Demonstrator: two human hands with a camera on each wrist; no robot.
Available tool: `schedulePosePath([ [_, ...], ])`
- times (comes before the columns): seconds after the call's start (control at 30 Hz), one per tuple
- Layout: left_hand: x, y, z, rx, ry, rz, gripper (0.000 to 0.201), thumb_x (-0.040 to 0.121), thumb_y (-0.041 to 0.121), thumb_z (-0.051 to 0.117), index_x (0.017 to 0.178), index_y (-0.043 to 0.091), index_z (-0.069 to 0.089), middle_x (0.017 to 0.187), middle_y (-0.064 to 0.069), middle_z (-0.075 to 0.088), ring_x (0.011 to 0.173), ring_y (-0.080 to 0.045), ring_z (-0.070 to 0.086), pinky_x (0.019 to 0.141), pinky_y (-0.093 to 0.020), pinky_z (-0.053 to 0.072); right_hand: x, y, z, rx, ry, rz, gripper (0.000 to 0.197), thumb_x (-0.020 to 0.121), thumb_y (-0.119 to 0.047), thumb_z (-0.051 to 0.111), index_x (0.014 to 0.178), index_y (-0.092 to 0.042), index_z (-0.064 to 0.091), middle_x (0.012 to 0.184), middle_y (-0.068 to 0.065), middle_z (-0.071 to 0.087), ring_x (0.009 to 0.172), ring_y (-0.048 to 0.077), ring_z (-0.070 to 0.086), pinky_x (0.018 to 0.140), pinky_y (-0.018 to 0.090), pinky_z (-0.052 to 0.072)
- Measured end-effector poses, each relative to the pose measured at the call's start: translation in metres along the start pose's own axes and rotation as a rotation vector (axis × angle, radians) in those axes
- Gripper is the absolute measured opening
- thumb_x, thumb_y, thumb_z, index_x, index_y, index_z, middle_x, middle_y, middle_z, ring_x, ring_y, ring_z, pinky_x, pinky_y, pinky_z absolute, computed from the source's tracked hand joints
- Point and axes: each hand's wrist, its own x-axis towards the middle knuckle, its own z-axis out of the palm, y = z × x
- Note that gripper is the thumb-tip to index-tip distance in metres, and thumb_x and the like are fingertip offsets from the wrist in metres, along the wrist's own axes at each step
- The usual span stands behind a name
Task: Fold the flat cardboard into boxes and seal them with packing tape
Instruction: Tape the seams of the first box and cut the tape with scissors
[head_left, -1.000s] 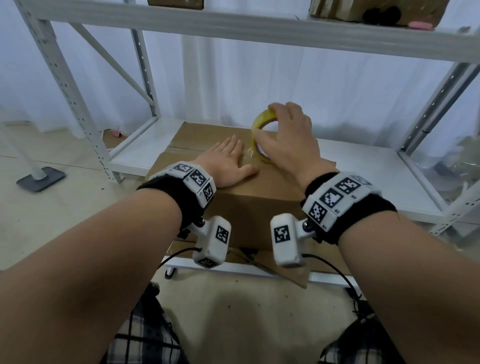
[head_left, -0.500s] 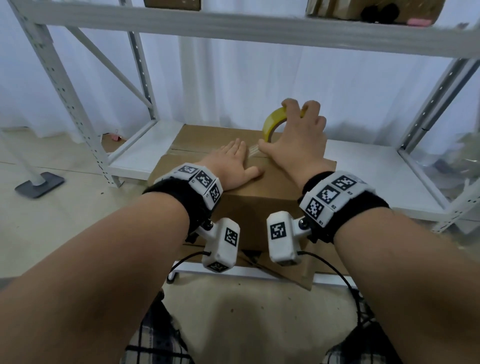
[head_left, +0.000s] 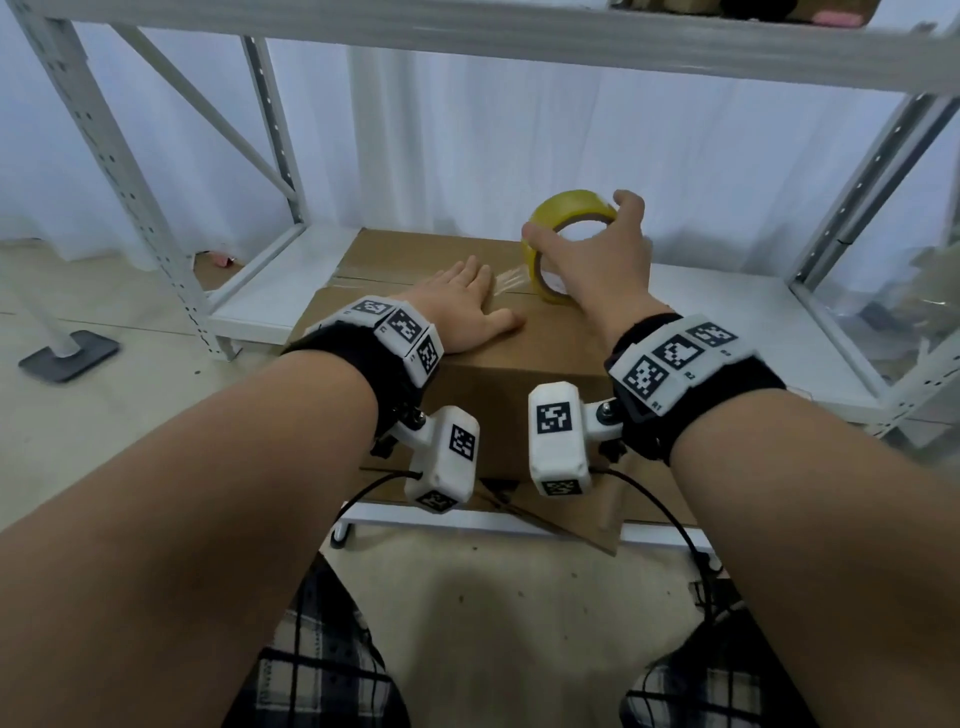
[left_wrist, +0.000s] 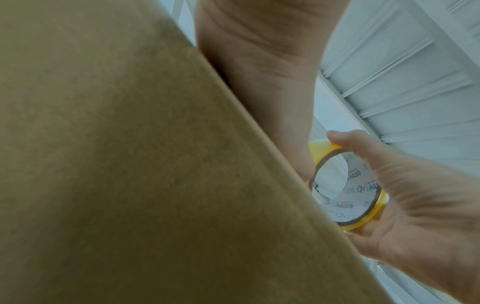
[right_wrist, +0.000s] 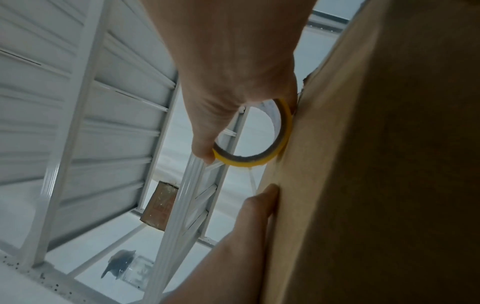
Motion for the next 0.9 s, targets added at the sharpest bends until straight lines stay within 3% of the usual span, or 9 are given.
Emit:
schedulePosePath([
  [0.17, -0.002, -0.001, -0.001, 0.007, 0.007, 0.007, 0.085, 0.094, 0.065, 0.025, 0.153, 0.01, -0.001, 0.161, -0.008, -0.006, 0.149, -0.019, -0.002, 0.121, -0.035, 0.002, 0.008, 0.004, -0.01, -0.07, 0.072, -0.021, 0.089, 0.068, -0.046, 0.078, 0.141, -0.03, 0.029, 0.129, 0.005, 0.033, 0.118, 0.031, 0.046, 0.094, 0.035, 0.041],
  [0.27, 0.0, -0.001, 0.001, 0.023, 0.009, 0.005, 0.087, 0.093, 0.067, 0.024, 0.153, 0.01, -0.002, 0.161, -0.008, -0.006, 0.149, -0.019, -0.002, 0.121, -0.035, 0.002, 0.01, 0.012, -0.015, -0.127, 0.086, -0.062, 0.085, 0.071, -0.04, 0.077, 0.141, -0.031, 0.029, 0.132, 0.005, 0.03, 0.121, 0.032, 0.041, 0.088, 0.031, 0.035],
  [0.37, 0.001, -0.001, 0.002, 0.032, -0.003, -0.002, 0.087, 0.093, 0.067, 0.023, 0.153, 0.01, -0.002, 0.161, -0.008, -0.008, 0.149, -0.019, -0.003, 0.121, -0.035, 0.002, 0.009, 0.013, -0.015, -0.119, 0.084, -0.055, 0.094, 0.073, -0.038, 0.076, 0.147, -0.033, 0.019, 0.138, 0.006, 0.026, 0.125, 0.032, 0.035, 0.09, 0.028, 0.029],
  [0.47, 0.003, 0.001, 0.002, 0.033, -0.01, -0.009, 0.087, 0.093, 0.068, 0.022, 0.154, 0.011, -0.003, 0.161, -0.008, -0.009, 0.149, -0.019, -0.004, 0.121, -0.036, 0.001, 0.005, 0.015, -0.016, -0.062, 0.047, 0.026, 0.112, 0.071, -0.043, 0.079, 0.15, -0.037, -0.001, 0.143, 0.01, 0.021, 0.127, 0.033, 0.038, 0.102, 0.037, 0.034],
  [0.53, 0.003, 0.004, 0.001, 0.036, -0.013, -0.016, 0.088, 0.092, 0.069, 0.022, 0.153, 0.011, -0.004, 0.161, -0.008, -0.01, 0.149, -0.019, -0.005, 0.121, -0.036, 0.0, 0.003, 0.016, -0.017, -0.02, 0.019, 0.076, 0.114, 0.071, -0.048, 0.078, 0.149, -0.038, -0.004, 0.145, 0.013, 0.023, 0.126, 0.032, 0.041, 0.104, 0.041, 0.036],
  [0.7, 0.002, 0.017, 0.001, 0.02, -0.028, -0.01, 0.092, 0.092, 0.07, 0.023, 0.153, 0.007, -0.005, 0.161, -0.01, -0.011, 0.149, -0.02, -0.007, 0.12, -0.035, -0.002, 0.005, 0.014, -0.019, -0.044, -0.039, 0.098, 0.106, 0.064, -0.06, 0.076, 0.142, -0.034, 0.01, 0.137, 0.014, 0.036, 0.12, 0.03, 0.046, 0.104, 0.047, 0.042],
  [0.9, 0.01, 0.039, 0.004, -0.003, -0.037, 0.025, 0.095, 0.09, 0.072, 0.022, 0.153, 0.006, -0.004, 0.161, -0.011, -0.009, 0.149, -0.021, -0.007, 0.12, -0.035, -0.002, 0.007, 0.015, -0.019, -0.091, -0.073, 0.059, 0.1, 0.064, -0.059, 0.078, 0.138, -0.034, 0.015, 0.134, 0.012, 0.035, 0.109, 0.025, 0.043, 0.104, 0.044, 0.04],
])
